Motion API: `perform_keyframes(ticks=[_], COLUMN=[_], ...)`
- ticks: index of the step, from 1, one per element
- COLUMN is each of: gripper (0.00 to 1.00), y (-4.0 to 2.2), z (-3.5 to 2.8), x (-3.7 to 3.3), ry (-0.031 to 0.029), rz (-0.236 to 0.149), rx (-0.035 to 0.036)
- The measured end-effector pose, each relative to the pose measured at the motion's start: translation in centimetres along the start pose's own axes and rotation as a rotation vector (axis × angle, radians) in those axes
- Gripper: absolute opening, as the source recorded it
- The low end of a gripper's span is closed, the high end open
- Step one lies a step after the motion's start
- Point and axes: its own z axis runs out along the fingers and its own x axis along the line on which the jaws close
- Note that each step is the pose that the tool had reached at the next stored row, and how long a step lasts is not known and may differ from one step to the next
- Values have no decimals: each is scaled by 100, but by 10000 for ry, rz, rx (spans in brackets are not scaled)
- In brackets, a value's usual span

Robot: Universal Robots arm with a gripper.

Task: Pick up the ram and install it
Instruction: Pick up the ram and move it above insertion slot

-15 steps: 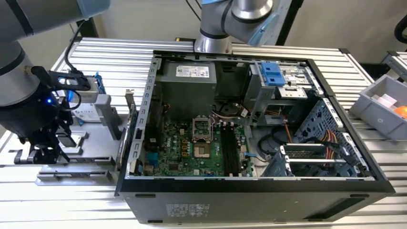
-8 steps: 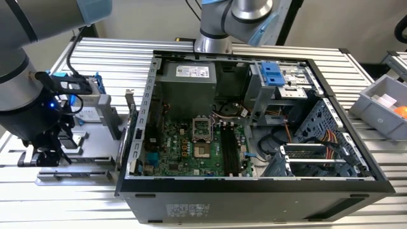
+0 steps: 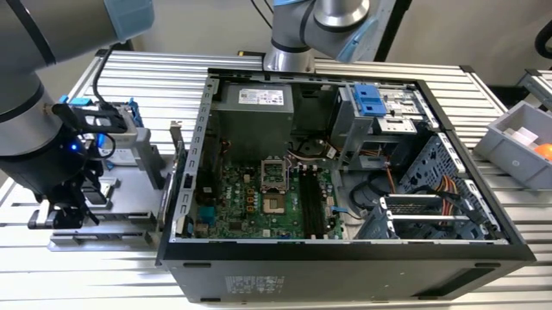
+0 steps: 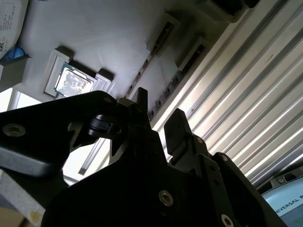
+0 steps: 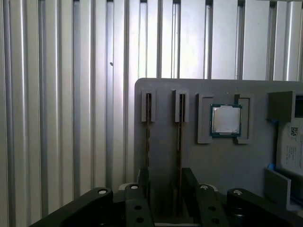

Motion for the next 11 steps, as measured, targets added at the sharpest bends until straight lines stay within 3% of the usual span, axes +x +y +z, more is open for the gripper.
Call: perform_keyframes(ticks=[11], gripper=[100], y=[0], z=[30], x=[5], ry=[-3], rz=[-1], rx=[3])
